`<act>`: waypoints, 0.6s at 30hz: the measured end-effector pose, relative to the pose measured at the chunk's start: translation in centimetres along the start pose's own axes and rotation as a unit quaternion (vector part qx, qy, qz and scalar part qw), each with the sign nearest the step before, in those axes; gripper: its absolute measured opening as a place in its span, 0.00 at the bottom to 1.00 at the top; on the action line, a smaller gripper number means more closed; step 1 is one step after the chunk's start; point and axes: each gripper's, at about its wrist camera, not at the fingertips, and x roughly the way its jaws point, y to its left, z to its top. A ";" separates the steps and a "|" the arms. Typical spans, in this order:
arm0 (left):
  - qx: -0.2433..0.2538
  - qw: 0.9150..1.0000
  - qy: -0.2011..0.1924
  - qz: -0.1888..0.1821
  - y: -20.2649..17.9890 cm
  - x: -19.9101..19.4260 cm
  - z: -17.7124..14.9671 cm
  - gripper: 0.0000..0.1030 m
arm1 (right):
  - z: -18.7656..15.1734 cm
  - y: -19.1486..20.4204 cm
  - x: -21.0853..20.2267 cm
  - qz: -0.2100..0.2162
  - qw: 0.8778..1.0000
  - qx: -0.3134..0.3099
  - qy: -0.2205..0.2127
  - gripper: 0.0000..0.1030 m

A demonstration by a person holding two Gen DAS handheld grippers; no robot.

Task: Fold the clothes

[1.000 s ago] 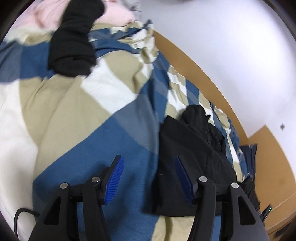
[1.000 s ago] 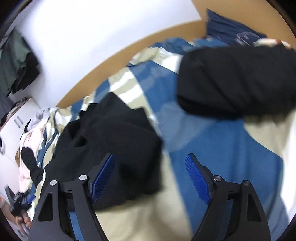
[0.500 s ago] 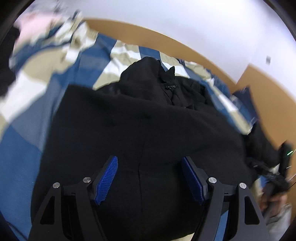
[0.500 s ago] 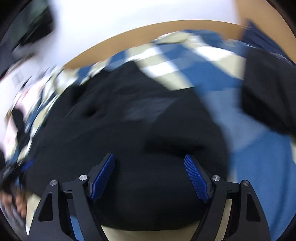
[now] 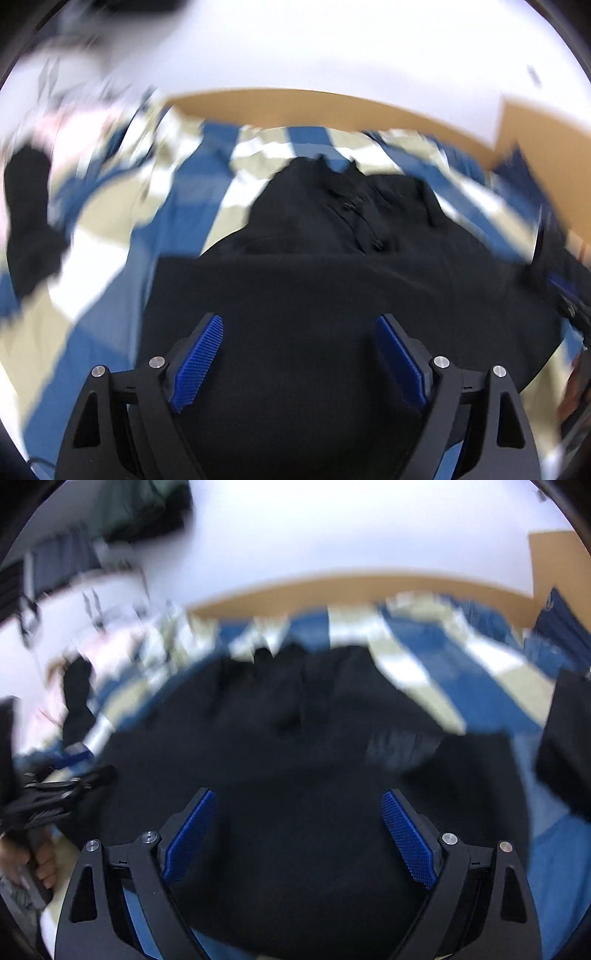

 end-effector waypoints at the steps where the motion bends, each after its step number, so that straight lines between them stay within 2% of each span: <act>1: 0.025 1.000 -0.001 0.007 -1.2 0.6 -0.3 0.83 | -0.2 -0.9 1.1 0.000 0.999 0.020 0.027 0.90; 4: 0.036 0.999 0.023 0.009 -1.4 2.1 -0.8 0.84 | -0.2 -2.8 1.0 -0.011 0.998 0.055 0.033 0.90; 7: 0.024 0.999 0.035 0.007 -0.9 2.6 -0.9 0.91 | -0.5 -3.7 -0.2 -0.107 0.993 0.054 0.022 0.90; 8: 0.021 0.999 0.037 0.007 -0.8 2.7 -1.0 0.93 | -0.7 -4.1 -0.4 -0.118 0.991 0.062 0.021 0.90; 10: 0.014 0.999 0.042 0.005 -0.6 2.8 -1.1 0.94 | -1.0 -5.3 -1.0 -0.111 0.990 0.091 0.017 0.90; 11: 0.013 0.999 0.043 0.004 -0.5 2.8 -1.1 0.95 | -1.0 -5.7 -1.4 -0.122 0.988 0.099 0.008 0.90; 14: 0.011 0.999 0.042 0.005 -0.6 2.6 -1.3 0.96 | -0.7 -5.2 -3.8 -0.147 0.983 0.090 -0.067 0.90; 16: 0.009 0.999 0.043 0.006 -0.7 2.5 -1.5 0.96 | -0.7 -3.8 -5.2 -0.110 0.985 0.065 -0.112 0.93; 18: 0.008 0.999 0.044 0.007 -0.6 2.5 -1.6 0.96 | -0.8 -1.8 -5.4 -0.063 0.990 0.023 -0.124 0.97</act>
